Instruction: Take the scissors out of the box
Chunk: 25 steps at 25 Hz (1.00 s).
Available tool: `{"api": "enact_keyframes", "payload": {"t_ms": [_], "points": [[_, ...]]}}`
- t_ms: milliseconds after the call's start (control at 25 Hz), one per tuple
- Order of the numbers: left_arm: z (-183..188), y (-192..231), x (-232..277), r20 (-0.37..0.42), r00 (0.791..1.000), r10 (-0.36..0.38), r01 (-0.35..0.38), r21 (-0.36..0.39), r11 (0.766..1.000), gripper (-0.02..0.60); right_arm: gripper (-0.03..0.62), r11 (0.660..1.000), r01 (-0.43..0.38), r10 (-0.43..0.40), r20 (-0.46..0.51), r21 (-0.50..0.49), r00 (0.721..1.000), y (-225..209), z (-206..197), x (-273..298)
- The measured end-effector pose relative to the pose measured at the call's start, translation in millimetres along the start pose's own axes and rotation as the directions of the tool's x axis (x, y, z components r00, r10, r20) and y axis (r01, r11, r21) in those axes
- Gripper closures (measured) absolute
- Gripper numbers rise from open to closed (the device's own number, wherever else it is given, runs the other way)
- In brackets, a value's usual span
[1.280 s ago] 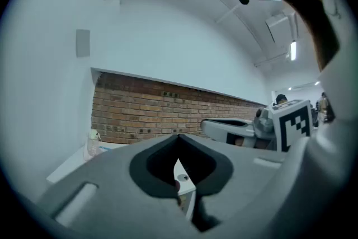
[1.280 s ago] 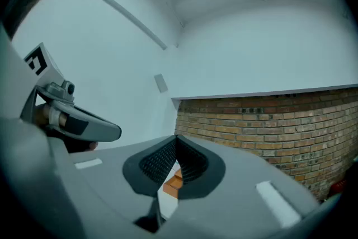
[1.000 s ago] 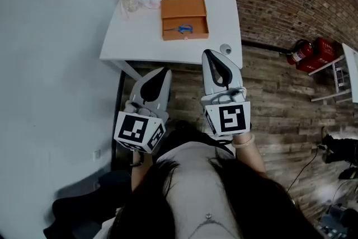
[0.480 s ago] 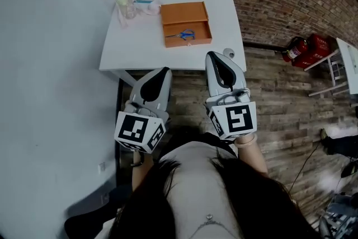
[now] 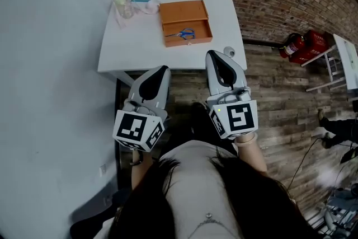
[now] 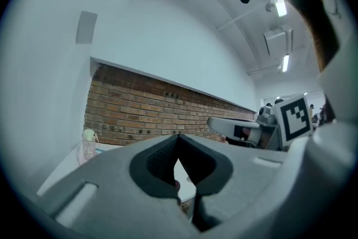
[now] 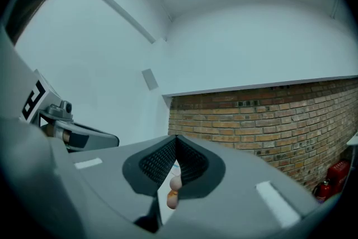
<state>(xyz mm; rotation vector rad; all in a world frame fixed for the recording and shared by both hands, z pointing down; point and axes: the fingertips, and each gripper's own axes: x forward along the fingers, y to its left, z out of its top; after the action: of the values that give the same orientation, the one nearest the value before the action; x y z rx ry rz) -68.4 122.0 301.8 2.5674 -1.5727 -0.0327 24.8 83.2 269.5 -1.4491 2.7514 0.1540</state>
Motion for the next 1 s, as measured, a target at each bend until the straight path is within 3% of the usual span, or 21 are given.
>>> {"api": "enact_keyframes", "payload": {"t_ms": [400,1000], "points": [[-0.9,10.5,24.5,0.003,1.000,0.013,-0.013,-0.001,1.000,0.581,0.586,0.998,-0.036,0.036,-0.012,-0.054,0.999,-8.7,-11.3,24.0],[8.8,42.0,104.5,0.004,0.998,0.056,-0.056,0.016,0.998,0.581,0.586,0.989,-0.127,0.124,-0.047,-0.070,0.991,-57.2,-34.3,90.8]]}}
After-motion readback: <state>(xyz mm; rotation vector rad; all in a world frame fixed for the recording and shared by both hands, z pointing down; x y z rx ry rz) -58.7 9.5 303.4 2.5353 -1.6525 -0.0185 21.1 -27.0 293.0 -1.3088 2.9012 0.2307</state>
